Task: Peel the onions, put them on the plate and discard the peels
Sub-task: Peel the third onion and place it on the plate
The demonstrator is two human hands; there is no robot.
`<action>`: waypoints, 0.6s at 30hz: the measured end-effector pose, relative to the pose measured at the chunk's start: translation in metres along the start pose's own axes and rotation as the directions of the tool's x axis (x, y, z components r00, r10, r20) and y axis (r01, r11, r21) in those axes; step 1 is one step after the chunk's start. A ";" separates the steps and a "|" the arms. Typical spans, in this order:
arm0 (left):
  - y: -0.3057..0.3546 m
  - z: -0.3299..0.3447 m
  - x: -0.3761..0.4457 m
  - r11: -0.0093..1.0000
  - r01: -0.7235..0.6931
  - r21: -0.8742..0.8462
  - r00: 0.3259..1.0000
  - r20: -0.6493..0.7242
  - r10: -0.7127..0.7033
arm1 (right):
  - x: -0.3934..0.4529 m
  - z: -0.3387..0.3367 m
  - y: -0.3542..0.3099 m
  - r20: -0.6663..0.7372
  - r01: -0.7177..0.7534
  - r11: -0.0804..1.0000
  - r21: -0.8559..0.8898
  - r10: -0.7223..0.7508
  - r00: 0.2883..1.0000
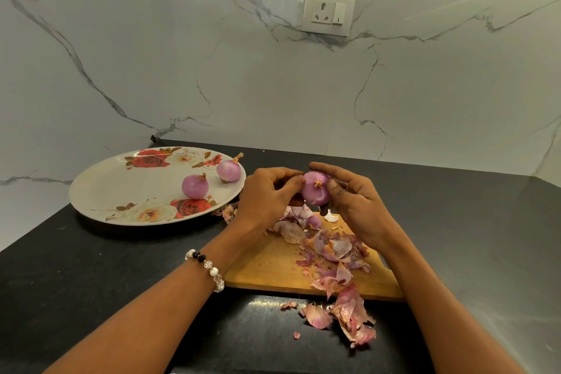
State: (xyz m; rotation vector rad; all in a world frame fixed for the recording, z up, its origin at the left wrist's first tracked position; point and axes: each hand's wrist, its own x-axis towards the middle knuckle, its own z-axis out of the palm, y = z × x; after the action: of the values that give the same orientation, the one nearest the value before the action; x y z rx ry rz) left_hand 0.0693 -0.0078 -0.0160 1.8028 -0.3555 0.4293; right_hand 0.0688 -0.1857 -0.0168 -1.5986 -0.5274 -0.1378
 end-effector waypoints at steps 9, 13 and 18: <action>0.001 -0.008 0.001 0.987 0.100 -0.123 0.992 0.089 -0.089 | 0.000 0.001 0.001 0.031 -0.021 0.995 0.095 0.018 0.999; 0.000 -0.012 0.002 0.987 0.107 -0.119 0.991 0.089 -0.097 | -0.001 0.002 0.001 0.036 -0.034 0.992 0.125 0.030 0.999; -0.004 -0.010 0.001 1.000 0.004 0.015 0.998 0.057 -0.005 | -0.001 0.004 0.003 0.028 -0.036 0.995 0.094 0.034 0.999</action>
State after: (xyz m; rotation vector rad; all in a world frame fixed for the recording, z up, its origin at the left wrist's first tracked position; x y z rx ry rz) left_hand 0.0706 0.0025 -0.0162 1.8328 -0.3885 0.3788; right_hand 0.0684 -0.1825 -0.0207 -1.5183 -0.5185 -0.0648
